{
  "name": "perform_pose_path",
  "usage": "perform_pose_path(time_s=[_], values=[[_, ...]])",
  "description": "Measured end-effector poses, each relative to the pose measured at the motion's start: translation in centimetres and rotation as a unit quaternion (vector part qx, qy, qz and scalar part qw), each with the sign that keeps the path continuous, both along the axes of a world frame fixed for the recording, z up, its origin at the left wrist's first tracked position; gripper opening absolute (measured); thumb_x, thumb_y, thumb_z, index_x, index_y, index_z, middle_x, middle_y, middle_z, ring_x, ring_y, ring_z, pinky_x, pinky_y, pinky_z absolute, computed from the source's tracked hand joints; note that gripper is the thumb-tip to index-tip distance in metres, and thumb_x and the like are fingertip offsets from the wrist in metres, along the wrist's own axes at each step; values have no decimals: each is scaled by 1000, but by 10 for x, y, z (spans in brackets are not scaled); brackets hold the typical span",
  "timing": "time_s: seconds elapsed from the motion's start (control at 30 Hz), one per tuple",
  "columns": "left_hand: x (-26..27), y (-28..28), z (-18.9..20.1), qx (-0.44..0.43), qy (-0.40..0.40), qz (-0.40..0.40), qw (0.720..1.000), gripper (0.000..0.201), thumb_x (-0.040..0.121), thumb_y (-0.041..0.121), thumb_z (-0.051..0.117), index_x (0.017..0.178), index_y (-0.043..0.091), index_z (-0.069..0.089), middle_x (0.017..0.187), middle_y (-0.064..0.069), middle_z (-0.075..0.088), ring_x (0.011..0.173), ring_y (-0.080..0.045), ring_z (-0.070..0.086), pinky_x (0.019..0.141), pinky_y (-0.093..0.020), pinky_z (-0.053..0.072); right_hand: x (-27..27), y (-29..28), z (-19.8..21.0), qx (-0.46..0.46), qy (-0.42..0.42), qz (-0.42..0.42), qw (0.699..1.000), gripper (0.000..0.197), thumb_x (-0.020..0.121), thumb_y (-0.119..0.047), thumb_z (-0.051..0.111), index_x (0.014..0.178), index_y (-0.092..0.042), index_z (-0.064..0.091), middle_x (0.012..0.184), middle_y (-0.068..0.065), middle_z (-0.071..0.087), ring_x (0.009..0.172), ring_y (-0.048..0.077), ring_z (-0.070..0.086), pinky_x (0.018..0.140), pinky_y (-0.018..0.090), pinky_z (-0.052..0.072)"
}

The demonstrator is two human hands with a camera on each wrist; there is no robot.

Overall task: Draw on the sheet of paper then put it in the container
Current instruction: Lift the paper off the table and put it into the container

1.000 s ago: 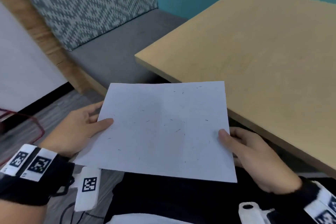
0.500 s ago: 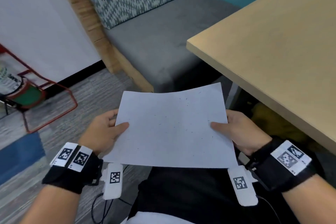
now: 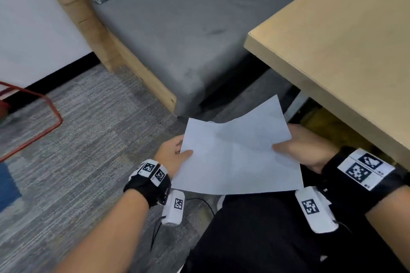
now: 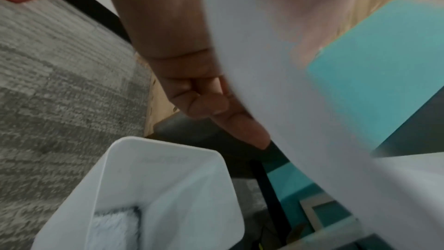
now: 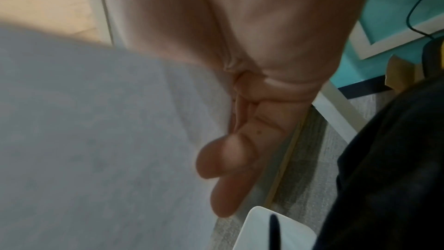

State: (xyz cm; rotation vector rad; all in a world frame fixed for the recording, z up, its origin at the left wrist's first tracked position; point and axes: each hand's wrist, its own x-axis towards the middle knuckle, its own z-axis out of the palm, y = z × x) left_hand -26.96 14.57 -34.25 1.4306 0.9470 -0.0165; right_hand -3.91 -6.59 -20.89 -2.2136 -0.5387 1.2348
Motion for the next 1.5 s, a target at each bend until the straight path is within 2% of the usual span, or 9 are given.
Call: perform_pose_path(time_s=[0.23,0.4,0.53,0.73,0.83,0.93,1.17,1.37,1.5], values=[[20,-2,-70,-71,40,-22,996,51,82,10,70,131,20,64,105,-7,77,96,-28,74,89,-53,57,6,33,-23,-70,-35,29,997,22,81,2,58,98,-4,71,101,14,73,95,33,68,94,51,53],[26,-4,-117,-87,58,-66,992,41,66,32,72,106,44,73,105,-1,77,97,-22,74,93,-47,56,1,56,-32,-90,-63,47,993,22,74,-2,53,84,-5,72,91,11,75,89,31,69,87,48,56],[32,2,-144,-54,139,-151,977,90,61,57,63,146,29,50,119,0,70,103,-16,68,95,-30,53,1,70,-43,-99,-70,19,992,22,73,2,51,78,-2,72,86,12,75,85,32,70,84,46,58],[48,-7,-56,80,132,-168,974,55,105,32,45,155,13,30,160,-8,32,146,-21,33,112,-20,23,6,87,-54,-127,-59,-2,990,21,80,6,51,95,14,63,93,21,68,88,35,65,74,43,55],[57,-23,-10,93,-17,-182,979,59,104,44,39,158,27,21,167,7,10,152,-6,6,114,-8,5,5,92,-58,-129,-46,-14,990,27,80,4,51,105,13,60,91,20,57,84,29,54,72,34,45],[61,-43,15,102,-112,-253,956,57,103,55,28,155,44,8,165,17,-5,150,-1,-11,119,-22,-2,0,97,-56,-96,-29,-11,995,25,72,3,49,85,1,71,87,17,73,85,35,69,76,43,56],[32,-39,-35,125,58,-338,931,69,94,73,4,156,44,2,161,24,-11,152,-5,-9,124,-48,2,1,97,-59,-81,13,-16,997,36,58,-7,45,82,-1,71,90,22,73,88,45,70,80,66,53],[48,-47,30,174,-128,-313,925,64,99,61,11,156,38,-7,165,18,-11,148,3,-15,121,-30,-8,-12,104,-55,-52,33,-35,997,34,62,-5,48,85,0,73,91,20,75,91,40,71,84,54,55],[42,-56,15,117,-79,-372,918,73,93,70,4,156,37,-11,163,20,-16,147,5,-16,122,-35,-8,-11,105,-53,-54,60,-61,995,31,70,8,45,87,4,71,93,22,73,91,41,70,84,52,57]])
